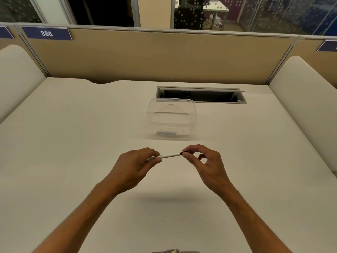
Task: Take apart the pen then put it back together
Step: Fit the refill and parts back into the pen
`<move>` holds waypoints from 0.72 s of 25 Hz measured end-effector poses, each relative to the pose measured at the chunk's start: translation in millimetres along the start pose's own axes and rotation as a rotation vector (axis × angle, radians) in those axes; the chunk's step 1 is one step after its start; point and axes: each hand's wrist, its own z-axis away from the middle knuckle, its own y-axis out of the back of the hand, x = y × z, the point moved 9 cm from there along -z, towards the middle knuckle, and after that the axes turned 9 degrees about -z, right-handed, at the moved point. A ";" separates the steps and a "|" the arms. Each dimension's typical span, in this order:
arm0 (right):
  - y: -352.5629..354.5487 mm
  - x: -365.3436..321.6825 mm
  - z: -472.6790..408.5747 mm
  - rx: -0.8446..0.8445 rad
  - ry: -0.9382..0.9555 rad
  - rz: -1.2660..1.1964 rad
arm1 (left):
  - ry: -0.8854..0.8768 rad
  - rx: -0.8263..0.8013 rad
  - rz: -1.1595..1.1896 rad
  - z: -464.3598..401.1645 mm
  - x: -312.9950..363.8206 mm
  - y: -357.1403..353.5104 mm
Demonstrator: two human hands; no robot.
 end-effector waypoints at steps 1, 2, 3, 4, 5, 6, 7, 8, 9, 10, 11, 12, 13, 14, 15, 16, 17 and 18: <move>-0.8 -0.5 0.0 -0.006 0.008 0.022 | 0.001 -0.001 -0.010 -0.4 -0.5 0.0; -1.5 -1.0 -0.3 -0.008 0.014 0.039 | -0.002 -0.009 -0.022 -1.0 -0.2 -0.6; -1.8 -2.1 -0.7 -0.009 0.020 0.055 | -0.007 -0.019 -0.034 -1.5 0.8 -1.4; -2.4 -3.9 -1.2 -0.010 0.029 0.071 | -0.014 -0.031 -0.043 -2.0 2.1 -2.4; -3.0 -5.8 -1.7 -0.012 0.037 0.085 | -0.020 -0.042 -0.049 -2.2 3.1 -3.0; -3.5 -7.3 -2.2 -0.016 0.042 0.097 | -0.025 -0.050 -0.051 -2.2 3.8 -3.3; -4.0 -8.4 -2.6 -0.020 0.044 0.107 | -0.030 -0.056 -0.053 -2.1 4.3 -3.1; -4.4 -9.1 -2.4 -0.023 0.046 0.117 | -0.036 -0.059 -0.058 -1.9 5.0 -2.7; -4.9 -9.8 -2.1 -0.024 0.048 0.125 | -0.044 -0.061 -0.064 -1.9 6.1 -2.1; -5.5 -10.3 -1.9 -0.022 0.050 0.133 | -0.052 -0.061 -0.069 -2.0 7.3 -1.5; -6.1 -10.7 -1.8 -0.018 0.051 0.138 | -0.059 -0.059 -0.072 -2.3 8.5 -0.7; -6.8 -10.9 -2.0 -0.012 0.049 0.138 | -0.065 -0.056 -0.075 -2.8 9.6 0.0; -7.3 -11.1 -2.3 -0.003 0.046 0.133 | -0.068 -0.053 -0.077 -3.2 10.3 0.8; -8.0 -11.7 -2.7 0.002 0.044 0.128 | -0.069 -0.052 -0.078 -3.4 10.7 1.3; -8.8 -12.5 -3.0 -0.001 0.046 0.128 | -0.066 -0.051 -0.076 -3.4 10.6 1.7; -9.9 -13.5 -3.0 -0.014 0.055 0.139 | -0.059 -0.052 -0.071 -3.2 9.9 1.8; -11.2 -14.9 -2.4 -0.034 0.072 0.154 | -0.053 -0.054 -0.066 -2.7 9.0 2.1; -12.5 -16.3 -1.5 -0.057 0.092 0.169 | -0.047 -0.055 -0.061 -2.4 8.1 2.5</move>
